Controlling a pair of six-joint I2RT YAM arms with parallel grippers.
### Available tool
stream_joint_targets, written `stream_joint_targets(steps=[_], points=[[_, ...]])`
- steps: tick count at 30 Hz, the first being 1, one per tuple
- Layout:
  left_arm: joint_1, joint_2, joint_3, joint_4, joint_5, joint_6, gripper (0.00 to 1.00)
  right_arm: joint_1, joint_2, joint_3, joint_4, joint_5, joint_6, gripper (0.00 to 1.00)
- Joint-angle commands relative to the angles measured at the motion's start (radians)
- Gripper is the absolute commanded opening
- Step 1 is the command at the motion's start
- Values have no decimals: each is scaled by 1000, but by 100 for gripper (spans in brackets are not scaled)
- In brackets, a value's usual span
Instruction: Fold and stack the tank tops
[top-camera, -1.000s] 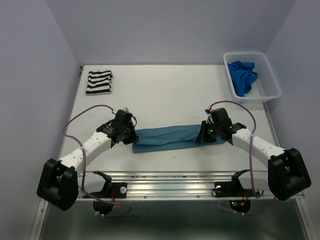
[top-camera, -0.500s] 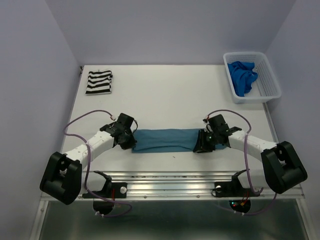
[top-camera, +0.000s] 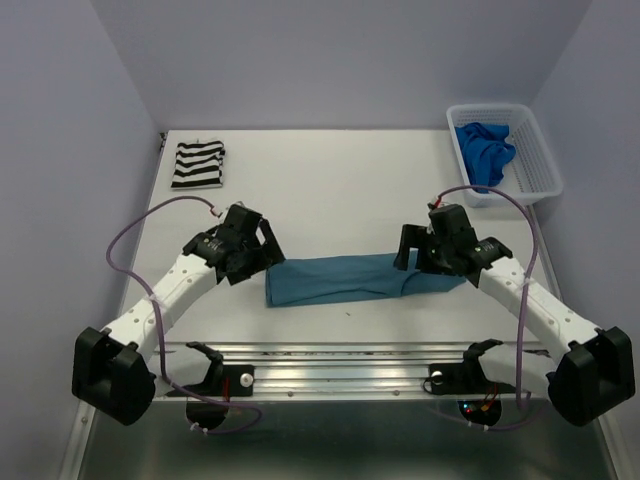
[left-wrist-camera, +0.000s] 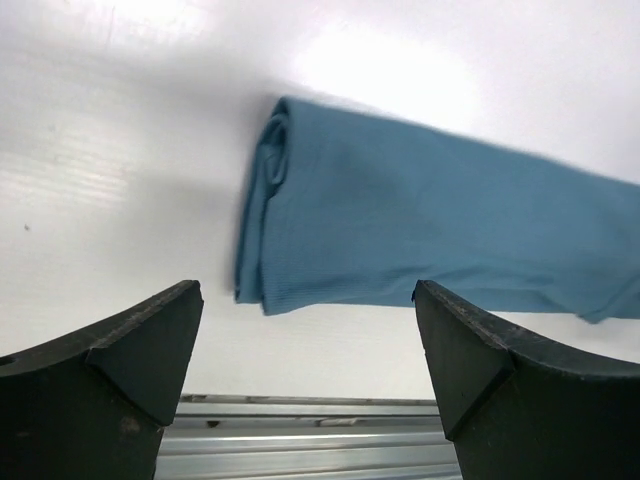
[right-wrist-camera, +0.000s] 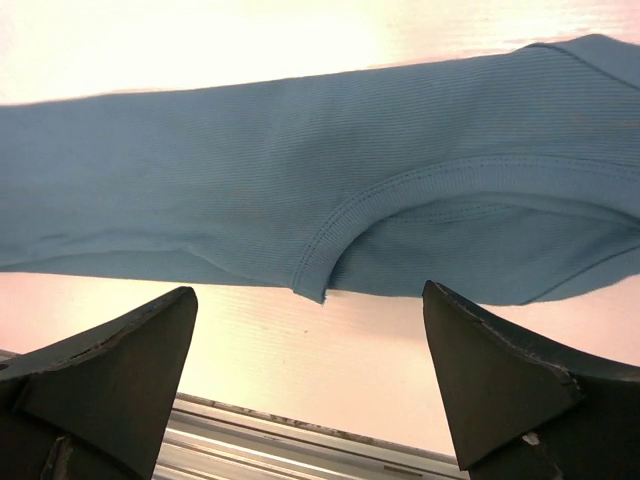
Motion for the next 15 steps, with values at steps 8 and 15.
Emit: stream_joint_targets(steps=[8,15], points=[[2,166,53,291,159,105,99,-62,115,61,101,328,57,100],[0,362,65,391,240,157,99,-164,263,-17,242,208,58,100]])
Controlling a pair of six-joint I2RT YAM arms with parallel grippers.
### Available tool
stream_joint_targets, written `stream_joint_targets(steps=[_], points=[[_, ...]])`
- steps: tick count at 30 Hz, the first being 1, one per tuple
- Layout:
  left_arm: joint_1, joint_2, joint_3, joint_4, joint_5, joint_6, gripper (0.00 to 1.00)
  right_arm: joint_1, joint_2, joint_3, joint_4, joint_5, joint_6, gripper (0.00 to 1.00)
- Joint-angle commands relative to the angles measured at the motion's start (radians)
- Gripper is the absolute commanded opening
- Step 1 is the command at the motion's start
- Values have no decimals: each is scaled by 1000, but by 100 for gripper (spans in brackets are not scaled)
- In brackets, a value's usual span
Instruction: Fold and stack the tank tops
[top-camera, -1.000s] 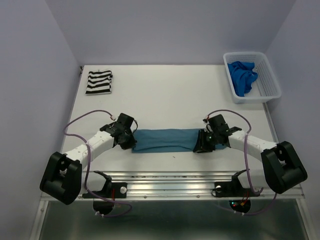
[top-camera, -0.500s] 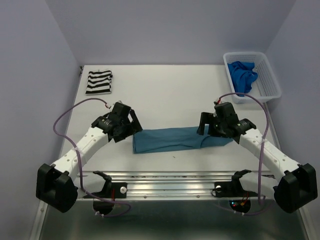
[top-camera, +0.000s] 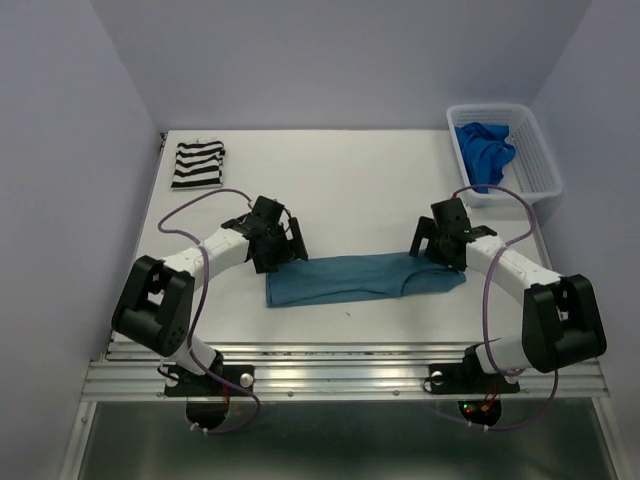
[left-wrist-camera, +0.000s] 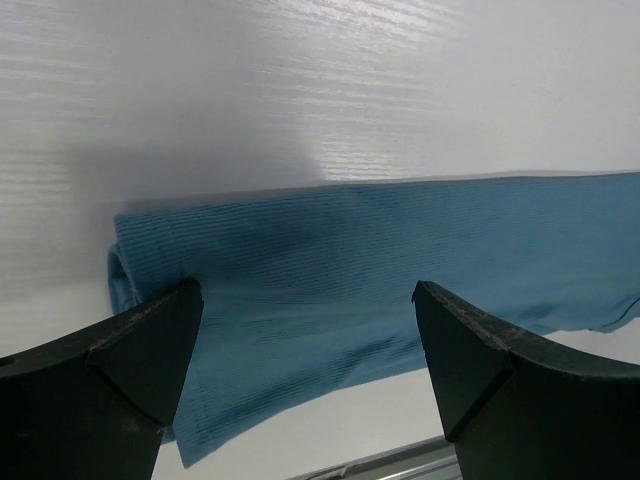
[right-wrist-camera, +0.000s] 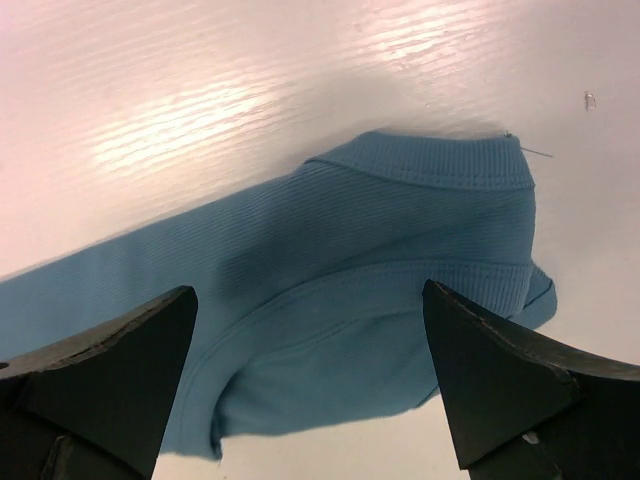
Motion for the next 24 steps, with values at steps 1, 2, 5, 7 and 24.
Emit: stream_joint_targets(steps=[1,2,5,7,24], points=[[0,41,0,97,63,46,99,-29,28,-46,137,-28,20,100],[2,63,-8,105,68,43,99,-38,42,-66,162,-37,26,100],[3,90,-54,97,54,23,99,-38,116,-89,214,-89,22,100],[2,94,-92,61,49,8,99,-38,182,-91,252,-146,3,100],[-164,-313,-555,54,161,-494,99,49,828,635,386,-568,-287,100]])
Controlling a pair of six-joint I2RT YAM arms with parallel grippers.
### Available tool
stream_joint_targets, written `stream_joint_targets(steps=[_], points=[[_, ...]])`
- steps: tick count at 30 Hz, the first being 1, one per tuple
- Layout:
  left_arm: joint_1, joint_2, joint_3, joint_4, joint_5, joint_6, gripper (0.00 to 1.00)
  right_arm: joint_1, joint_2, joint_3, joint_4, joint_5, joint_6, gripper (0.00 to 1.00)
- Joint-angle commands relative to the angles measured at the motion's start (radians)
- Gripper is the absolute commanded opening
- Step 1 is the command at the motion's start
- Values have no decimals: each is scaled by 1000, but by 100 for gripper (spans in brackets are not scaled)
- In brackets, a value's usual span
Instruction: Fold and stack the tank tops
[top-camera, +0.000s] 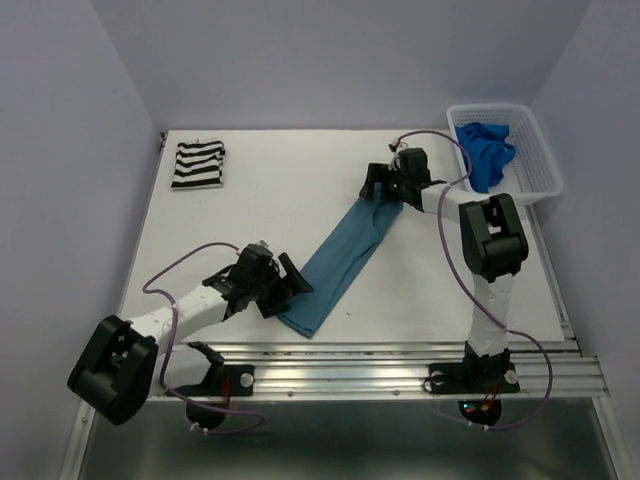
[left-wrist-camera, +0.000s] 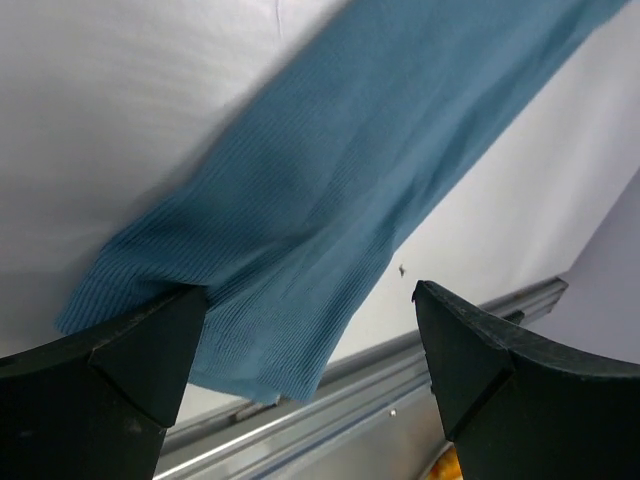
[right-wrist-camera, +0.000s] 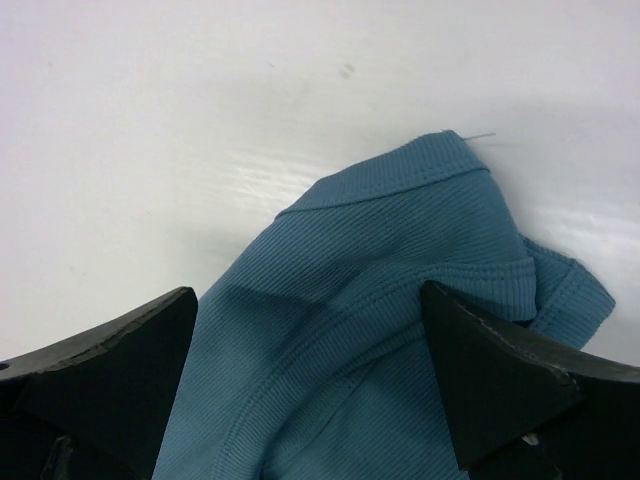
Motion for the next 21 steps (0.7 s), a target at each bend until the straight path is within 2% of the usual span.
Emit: stream_joint_targets(steps=[1,5,9,11,14,20,21], points=[[-108,8,-127,-171,39,-178,99,76,197,159,-125,-131,-88,100],[-224,4,-130,-128,43,-275,99,107,275,309,-129,-177,-168,100],[-292,14,-35,-132,-24,-252,99,125,274,423,-167,-240,-266,100],[-321,17,31,-170,-55,-236,99,146,236,450,-213,-245,-317,100],[-362,5,127,-304,-199,-245,99,156,145,481,-259,-233,-363,100],[-396,-86,229,-423,-320,-232,99,166,-71,385,-223,-205,-352,100],[-396,-104,233,-434,-351,-233,99,166,-106,324,-211,-200,-345,100]])
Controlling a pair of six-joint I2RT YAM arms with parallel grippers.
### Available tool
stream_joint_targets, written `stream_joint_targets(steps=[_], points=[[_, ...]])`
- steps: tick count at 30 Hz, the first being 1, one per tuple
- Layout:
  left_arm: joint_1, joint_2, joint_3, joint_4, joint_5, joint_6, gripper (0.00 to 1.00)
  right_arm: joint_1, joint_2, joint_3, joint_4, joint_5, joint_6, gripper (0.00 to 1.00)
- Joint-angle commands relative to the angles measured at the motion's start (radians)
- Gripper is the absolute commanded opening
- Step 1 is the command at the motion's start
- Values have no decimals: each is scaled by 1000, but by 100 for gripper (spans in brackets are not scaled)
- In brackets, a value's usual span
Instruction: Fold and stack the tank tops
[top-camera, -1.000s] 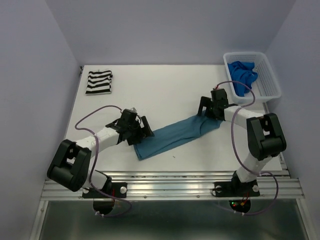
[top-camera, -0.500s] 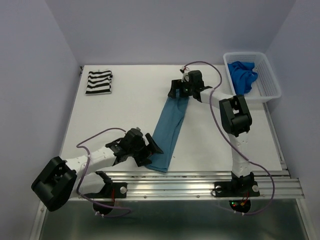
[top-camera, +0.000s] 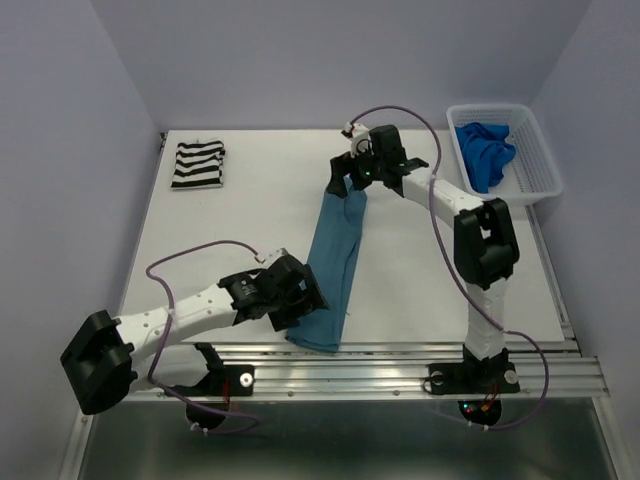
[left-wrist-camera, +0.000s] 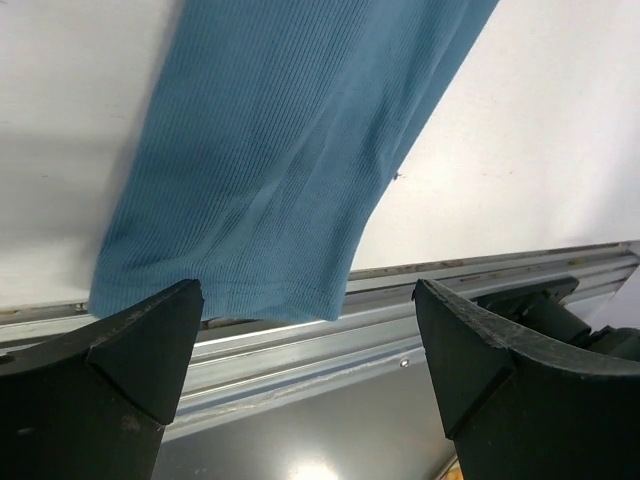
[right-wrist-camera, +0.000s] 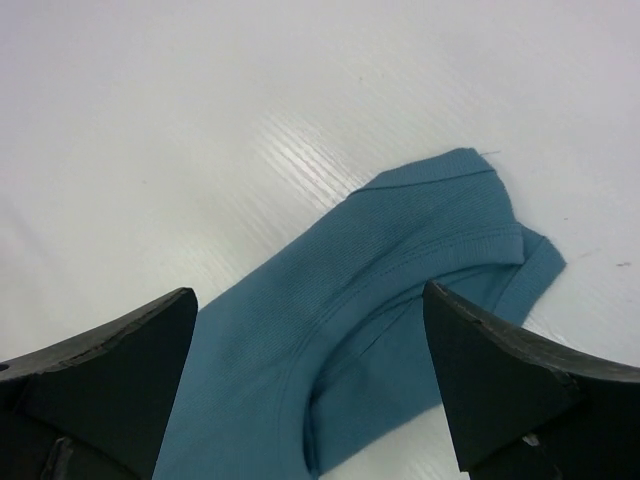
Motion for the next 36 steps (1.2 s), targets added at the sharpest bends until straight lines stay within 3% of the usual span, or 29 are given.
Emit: stream_joint_targets(steps=[1,6,9,10,11,14,16,21,24,31,36], points=[[-6,-90,66,-144,-156,10,99,1,-270,-97,57,39,-12,100],[23,-196,120,-250,-339,25,99,1,-505,-334,106,116,71,100],[168,-231,119,-234,-345,111,99,32,-677,-518,143,150,227,100],[222,-235,114,-199,-316,222,99,56,-719,-608,148,180,241,100],[333,-229,97,-122,-283,275,99,129,-758,-649,142,209,248,100],[513,-167,99,-45,-155,417,99,313,-887,-729,38,318,229,100],[550,-124,120,-39,-146,453,99,426,-911,-756,-5,418,243,100],[626,3,145,-33,-134,525,99,795,-859,-793,-102,630,263,100],[650,22,119,10,-99,528,99,901,-762,-757,-153,711,254,100],[679,46,82,41,-70,539,99,1004,-550,-704,-131,740,194,97],[692,46,79,41,-70,547,99,1004,-451,-689,-116,791,196,79]])
